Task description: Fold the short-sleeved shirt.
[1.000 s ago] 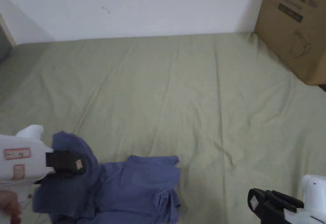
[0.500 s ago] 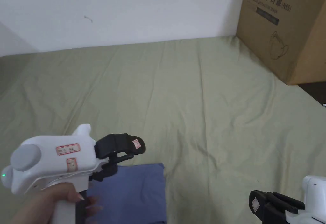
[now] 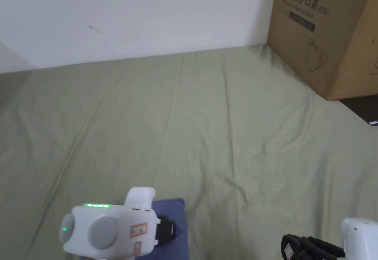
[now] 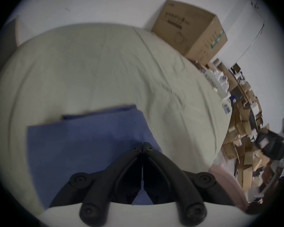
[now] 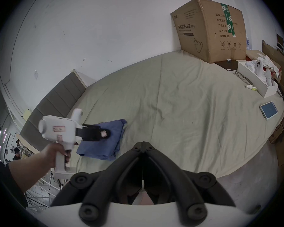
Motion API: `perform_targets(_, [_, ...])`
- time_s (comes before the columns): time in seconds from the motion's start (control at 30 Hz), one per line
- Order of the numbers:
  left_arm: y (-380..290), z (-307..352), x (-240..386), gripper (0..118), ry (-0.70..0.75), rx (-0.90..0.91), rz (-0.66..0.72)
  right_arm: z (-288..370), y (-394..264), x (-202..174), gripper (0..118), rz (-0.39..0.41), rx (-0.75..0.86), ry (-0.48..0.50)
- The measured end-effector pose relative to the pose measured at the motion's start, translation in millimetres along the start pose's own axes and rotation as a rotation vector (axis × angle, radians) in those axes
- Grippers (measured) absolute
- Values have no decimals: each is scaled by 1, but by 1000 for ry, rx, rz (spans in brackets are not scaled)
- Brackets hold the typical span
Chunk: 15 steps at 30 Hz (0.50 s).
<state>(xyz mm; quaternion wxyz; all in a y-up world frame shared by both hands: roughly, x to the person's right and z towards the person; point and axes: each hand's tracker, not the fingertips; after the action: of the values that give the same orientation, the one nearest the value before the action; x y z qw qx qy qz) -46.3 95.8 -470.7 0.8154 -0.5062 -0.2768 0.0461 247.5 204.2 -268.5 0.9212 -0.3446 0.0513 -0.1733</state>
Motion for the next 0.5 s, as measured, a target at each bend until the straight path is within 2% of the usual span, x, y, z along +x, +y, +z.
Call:
perform_targets(0.07, [-6,-22,-1,1,53,-21,3,1,0,1,0,1,8,-22])
perform_targets(0.17, [-11,-18,-7,1,-32,62,165,5,0,-1,0,17,17,-30])
perform_targets(0.23, [-14,1,-9,1,-89,115,202,7,1,-3,0,7,19,-2])
perform_targets(0.37, [-26,98,5,1,-100,438,99,14,10,-16,0,-6,44,112])
perform_targets(0.5, [-46,203,23,1,47,706,12,36,32,-46,0,119,207,134])
